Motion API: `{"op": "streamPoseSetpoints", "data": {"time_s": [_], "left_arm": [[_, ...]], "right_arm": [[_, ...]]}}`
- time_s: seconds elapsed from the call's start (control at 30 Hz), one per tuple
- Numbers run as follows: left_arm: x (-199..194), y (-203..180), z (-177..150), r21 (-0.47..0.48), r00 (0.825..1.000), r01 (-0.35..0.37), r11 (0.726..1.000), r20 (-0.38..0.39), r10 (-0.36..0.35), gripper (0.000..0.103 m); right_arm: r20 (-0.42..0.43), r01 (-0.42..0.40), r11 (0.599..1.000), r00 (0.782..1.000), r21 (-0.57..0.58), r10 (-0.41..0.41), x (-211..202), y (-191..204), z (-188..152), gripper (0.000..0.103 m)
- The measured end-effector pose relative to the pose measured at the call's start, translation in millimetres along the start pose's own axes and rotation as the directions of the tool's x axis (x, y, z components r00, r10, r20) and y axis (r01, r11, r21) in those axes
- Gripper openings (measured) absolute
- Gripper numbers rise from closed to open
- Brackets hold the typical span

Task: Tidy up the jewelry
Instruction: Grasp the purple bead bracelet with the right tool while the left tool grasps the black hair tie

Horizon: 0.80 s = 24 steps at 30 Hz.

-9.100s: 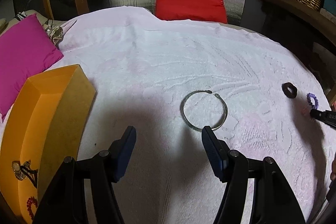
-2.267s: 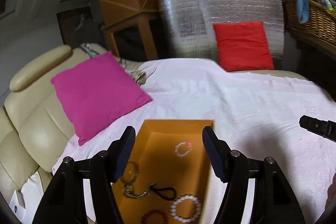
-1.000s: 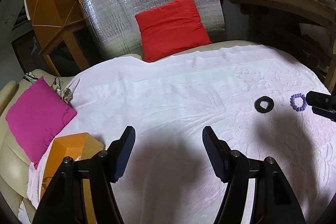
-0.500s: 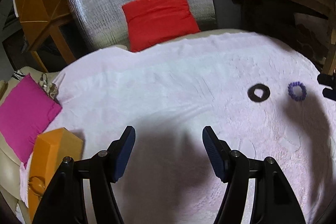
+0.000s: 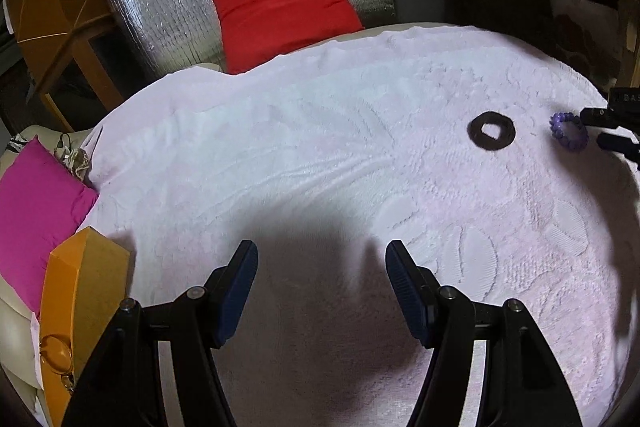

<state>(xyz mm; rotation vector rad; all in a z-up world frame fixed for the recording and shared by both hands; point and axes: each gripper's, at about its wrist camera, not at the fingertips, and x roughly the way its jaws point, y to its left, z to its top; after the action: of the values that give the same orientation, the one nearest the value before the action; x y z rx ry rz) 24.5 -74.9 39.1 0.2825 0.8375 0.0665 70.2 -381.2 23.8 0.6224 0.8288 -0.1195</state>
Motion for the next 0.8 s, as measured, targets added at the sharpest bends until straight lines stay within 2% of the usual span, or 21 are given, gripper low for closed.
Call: {"op": "streamPoseSetpoints", "data": {"time_s": [0.07, 0.13, 0.17, 0.27, 0.33, 0.4, 0.5, 0.63, 0.8], "left_arm": [[3, 0, -1, 0.007, 1.000, -0.003, 1.000, -0.007, 0.003, 0.067], [5, -1, -3, 0.015, 1.000, -0.004, 1.000, -0.013, 0.004, 0.067], [6, -2, -3, 0.019, 1.000, -0.003, 1.000, -0.014, 0.003, 0.067], [6, -3, -3, 0.020, 1.000, 0.004, 1.000, -0.012, -0.004, 0.067], [6, -4, -2, 0.021, 1.000, 0.012, 1.000, -0.015, -0.012, 0.067], [7, -6, -1, 0.006, 0.999, 0.042, 0.999, -0.024, -0.042, 0.067], [9, -14, 13, -0.013, 0.993, 0.108, 0.994, -0.042, -0.109, 0.067], [11, -36, 39, 0.022, 0.991, 0.132, 0.991, -0.036, -0.131, 0.067], [27, -66, 70, 0.021, 0.982, 0.181, 0.983, -0.057, -0.179, 0.067]], "right_arm": [[0.019, 0.070, 0.996, 0.997, -0.049, -0.069, 3, 9, -2, 0.038], [0.040, 0.133, 0.983, 0.991, -0.122, -0.129, 4, 22, -6, 0.036], [0.049, 0.165, 0.974, 0.986, -0.157, -0.159, 5, 27, -8, 0.029], [0.102, 0.282, 0.916, 0.959, -0.286, -0.263, 10, 42, -17, 0.016], [0.132, 0.321, 0.887, 0.947, -0.331, -0.294, 9, 46, -24, 0.010], [0.135, 0.319, 0.886, 0.948, -0.336, -0.290, 6, 45, -24, 0.010], [0.100, 0.268, 0.917, 0.963, -0.295, -0.249, -1, 37, -20, 0.010], [0.055, 0.190, 0.957, 0.982, -0.218, -0.182, -12, 23, -11, 0.010], [0.037, 0.123, 0.981, 0.992, -0.148, -0.119, -28, 11, -6, 0.010]]}}
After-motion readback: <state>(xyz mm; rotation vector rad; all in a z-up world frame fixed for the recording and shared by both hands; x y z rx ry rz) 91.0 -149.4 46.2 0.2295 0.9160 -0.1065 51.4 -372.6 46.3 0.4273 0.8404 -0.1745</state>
